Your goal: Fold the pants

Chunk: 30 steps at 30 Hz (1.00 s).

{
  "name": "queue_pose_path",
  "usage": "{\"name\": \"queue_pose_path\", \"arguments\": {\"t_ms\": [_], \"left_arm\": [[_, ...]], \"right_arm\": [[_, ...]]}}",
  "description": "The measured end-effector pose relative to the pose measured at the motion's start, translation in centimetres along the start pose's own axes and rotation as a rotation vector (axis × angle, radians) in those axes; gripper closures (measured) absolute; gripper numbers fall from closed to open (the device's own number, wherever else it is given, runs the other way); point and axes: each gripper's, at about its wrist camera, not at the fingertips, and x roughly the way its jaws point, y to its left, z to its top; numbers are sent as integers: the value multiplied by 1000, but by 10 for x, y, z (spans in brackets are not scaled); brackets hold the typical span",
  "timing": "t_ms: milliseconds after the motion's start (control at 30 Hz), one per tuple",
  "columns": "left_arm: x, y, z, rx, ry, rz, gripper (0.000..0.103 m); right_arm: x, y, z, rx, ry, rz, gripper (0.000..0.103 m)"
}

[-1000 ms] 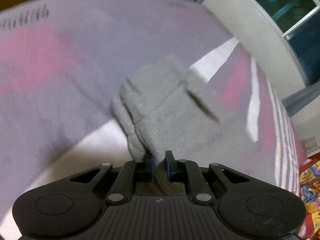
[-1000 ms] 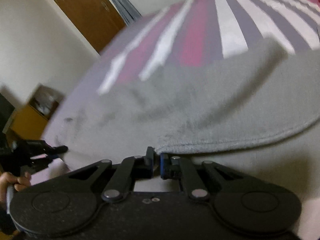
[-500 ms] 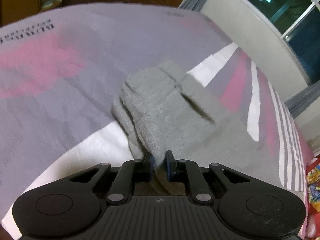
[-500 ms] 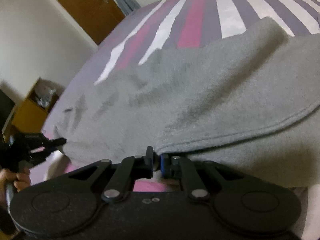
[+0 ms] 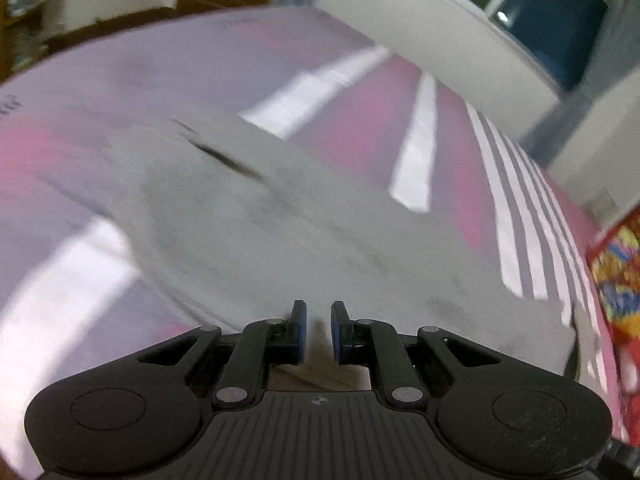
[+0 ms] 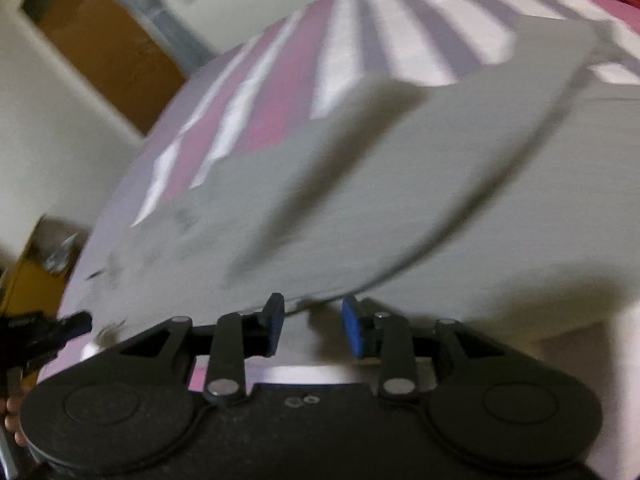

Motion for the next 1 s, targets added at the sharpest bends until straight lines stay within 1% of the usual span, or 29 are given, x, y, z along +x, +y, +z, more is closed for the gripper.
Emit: {"name": "queue_pose_path", "arguments": {"t_ms": [67, 133, 200, 267, 367, 433, 467, 533, 567, 600, 667, 700, 767, 800, 867, 900, 967, 1000], "left_arm": [[20, -22, -7, 36, 37, 7, 92], [36, -27, -19, 64, 82, 38, 92], [41, -25, -28, 53, 67, 45, 92], [40, -23, -29, 33, 63, 43, 92], [42, -26, -30, 27, 68, 56, 92], [42, -30, -32, 38, 63, 74, 92], [43, -30, -32, 45, 60, 81, 92], [46, -34, -32, 61, 55, 95, 92], [52, -39, -31, 67, 54, 100, 92], [51, -40, -31, 73, 53, 103, 92], [51, -43, -31, 85, 52, 109, 92], [52, -44, -31, 89, 52, 109, 92], [51, -45, -31, 92, 52, 107, 92], [51, -45, -31, 92, 53, 104, 92], [52, -42, -30, 92, 53, 101, 92], [52, -43, -30, 95, 53, 101, 92], [54, -43, -29, 101, 54, 103, 92], [55, -44, -28, 105, 54, 105, 92]], "right_arm": [[-9, -19, 3, 50, -24, -21, 68], [-17, -35, 8, 75, -55, -53, 68], [-19, -52, 17, 103, -74, -81, 68], [-17, -60, 24, 128, -86, -93, 68], [-8, -62, 35, 144, -97, -88, 67], [-3, -57, 41, 126, -98, -114, 67], [0, -54, 44, 118, -92, -139, 69], [1, -55, 45, 122, -87, -173, 78], [-2, -54, 45, 114, -98, -192, 85], [-5, -50, 44, 103, -110, -203, 91], [-21, -50, 37, 92, -153, -194, 95], [-28, -50, 37, 88, -171, -186, 97], [-48, -47, 32, 74, -206, -161, 97], [-60, -46, 25, 66, -218, -145, 97], [-72, -47, 8, 50, -208, -134, 97], [-69, -50, 0, 44, -192, -141, 97], [-52, -64, -13, 51, -135, -189, 97], [-40, -72, -17, 58, -102, -204, 100]]}}
